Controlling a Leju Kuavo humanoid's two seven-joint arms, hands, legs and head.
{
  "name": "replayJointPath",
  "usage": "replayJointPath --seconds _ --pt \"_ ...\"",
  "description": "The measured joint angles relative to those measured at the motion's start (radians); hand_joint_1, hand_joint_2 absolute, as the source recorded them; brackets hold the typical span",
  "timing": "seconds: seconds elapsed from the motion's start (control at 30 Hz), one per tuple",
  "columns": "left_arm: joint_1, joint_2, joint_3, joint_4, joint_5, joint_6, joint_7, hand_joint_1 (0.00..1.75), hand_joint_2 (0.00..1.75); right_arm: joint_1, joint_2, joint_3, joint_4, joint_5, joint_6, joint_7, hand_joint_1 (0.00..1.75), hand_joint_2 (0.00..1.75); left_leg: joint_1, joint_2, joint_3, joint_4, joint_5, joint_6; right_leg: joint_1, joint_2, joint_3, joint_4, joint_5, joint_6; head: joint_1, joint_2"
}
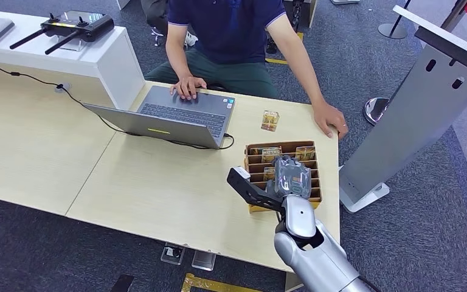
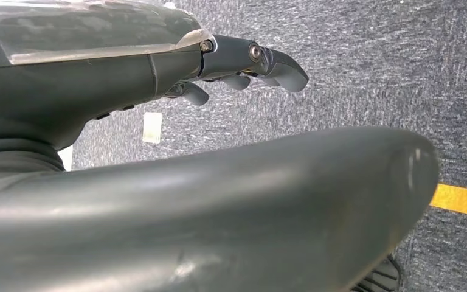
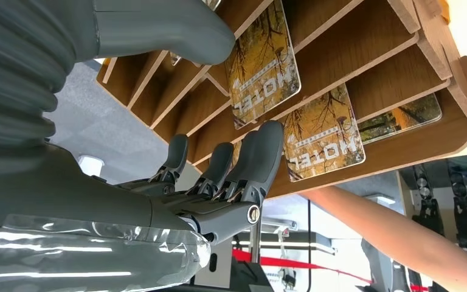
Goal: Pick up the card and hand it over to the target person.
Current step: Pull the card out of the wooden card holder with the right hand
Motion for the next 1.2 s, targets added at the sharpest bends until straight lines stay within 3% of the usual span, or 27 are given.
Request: replayJointPath --seconds 0.53,1.2 --pt "0.001 0.000 -0.001 0.000 -0.001 0.002 0.005 0.00 0.00 0.003 -0.001 -0.004 0.002 -0.011 0.008 -0.012 0.82 1.75 0.000 0.000 0.000 0.000 0.000 0.000 0.000 0.000 0.000 0.000 0.000 0.000 0.000 0.000" --pt "0.005 0.000 0.002 0.001 0.002 0.001 0.002 0.00 0.00 0.004 0.001 -0.001 0.003 -0.023 0.018 -0.025 0.70 1.75 0.000 0.000 0.000 0.000 0.000 0.000 0.000 0.000 0.000 0.000 0.000 0.000 0.000 0.000"
